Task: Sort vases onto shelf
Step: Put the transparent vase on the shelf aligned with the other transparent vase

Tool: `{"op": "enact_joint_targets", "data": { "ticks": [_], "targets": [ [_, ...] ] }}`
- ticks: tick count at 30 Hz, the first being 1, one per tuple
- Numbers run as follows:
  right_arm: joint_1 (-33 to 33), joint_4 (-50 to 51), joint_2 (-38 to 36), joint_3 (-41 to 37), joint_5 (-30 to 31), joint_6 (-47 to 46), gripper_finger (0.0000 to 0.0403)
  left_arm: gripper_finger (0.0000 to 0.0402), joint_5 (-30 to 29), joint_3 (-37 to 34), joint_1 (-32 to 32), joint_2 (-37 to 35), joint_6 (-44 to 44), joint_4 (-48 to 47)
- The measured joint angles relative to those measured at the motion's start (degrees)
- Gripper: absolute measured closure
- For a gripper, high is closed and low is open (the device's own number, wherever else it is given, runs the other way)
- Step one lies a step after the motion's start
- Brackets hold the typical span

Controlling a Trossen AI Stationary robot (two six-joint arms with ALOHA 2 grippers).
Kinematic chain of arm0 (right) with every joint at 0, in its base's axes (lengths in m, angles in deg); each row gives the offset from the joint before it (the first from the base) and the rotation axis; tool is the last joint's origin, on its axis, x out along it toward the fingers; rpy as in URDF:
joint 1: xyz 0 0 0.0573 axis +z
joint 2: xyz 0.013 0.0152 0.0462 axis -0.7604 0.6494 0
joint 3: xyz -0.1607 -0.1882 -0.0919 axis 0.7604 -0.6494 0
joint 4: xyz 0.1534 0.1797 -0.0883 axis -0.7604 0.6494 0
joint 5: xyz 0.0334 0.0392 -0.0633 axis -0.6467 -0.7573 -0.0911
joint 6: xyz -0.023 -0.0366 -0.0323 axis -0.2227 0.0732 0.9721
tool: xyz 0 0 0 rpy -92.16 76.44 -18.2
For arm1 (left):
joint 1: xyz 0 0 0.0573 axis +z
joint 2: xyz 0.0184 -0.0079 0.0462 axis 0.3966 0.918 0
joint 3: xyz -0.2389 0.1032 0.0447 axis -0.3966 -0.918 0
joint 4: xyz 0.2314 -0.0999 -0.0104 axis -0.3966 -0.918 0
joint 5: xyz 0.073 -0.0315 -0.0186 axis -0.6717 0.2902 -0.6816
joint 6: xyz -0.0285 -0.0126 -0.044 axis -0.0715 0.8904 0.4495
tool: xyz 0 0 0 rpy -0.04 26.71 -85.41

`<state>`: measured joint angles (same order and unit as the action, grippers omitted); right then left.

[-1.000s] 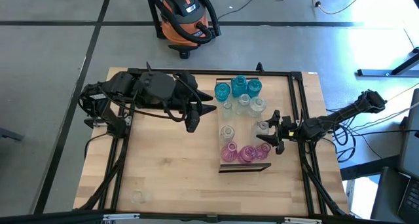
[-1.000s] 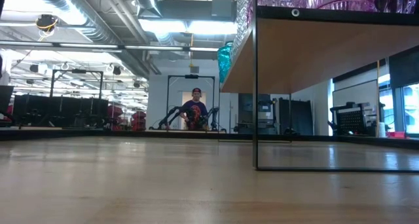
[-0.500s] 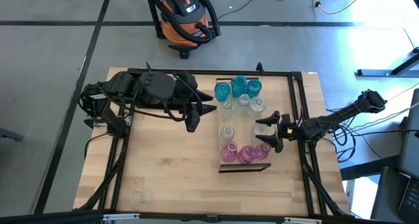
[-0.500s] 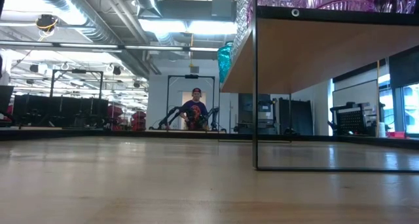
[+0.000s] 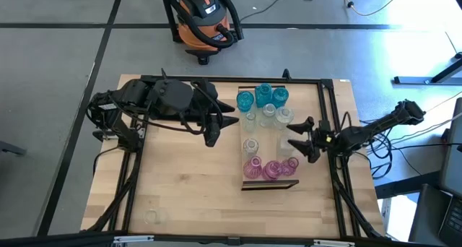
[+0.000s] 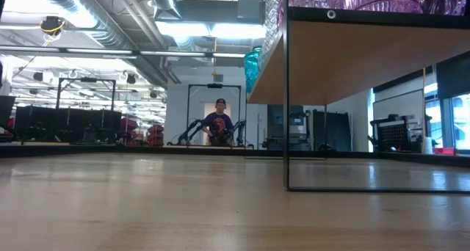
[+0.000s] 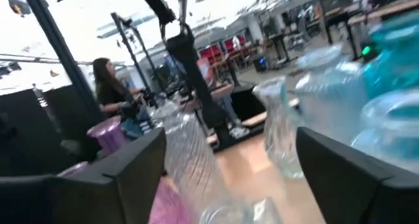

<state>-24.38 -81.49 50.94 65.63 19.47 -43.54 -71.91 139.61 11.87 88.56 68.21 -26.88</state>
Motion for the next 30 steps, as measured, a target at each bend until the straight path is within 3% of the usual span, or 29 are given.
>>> {"op": "enact_joint_targets", "data": {
  "ticks": [6,14,19,23,30],
  "targets": [
    [0.0,1.1,-4.5,1.8,3.4,4.0,0.0171,0.0231,0.0,0.0,-0.1,0.0,0.0,-0.2],
    [5.8,23.6,-10.9,6.0,4.2,-2.9,0.0386,0.0231,0.0,0.0,-1.2,0.0,-0.1,-1.1],
    [13.4,35.2,-12.4,10.2,15.6,-6.1,0.0386,0.0231,0.0,0.0,-1.4,0.0,-0.1,-3.1],
    [19.0,49.8,-11.9,13.2,22.2,-18.1,0.0397,0.0231,0.0,0.0,-1.0,0.0,-0.8,-3.7],
    [23.4,56.8,-6.7,13.9,24.6,-32.0,0.0401,0.0231,0.0,0.0,-0.3,0.0,-2.7,-3.9]
  ]
}}
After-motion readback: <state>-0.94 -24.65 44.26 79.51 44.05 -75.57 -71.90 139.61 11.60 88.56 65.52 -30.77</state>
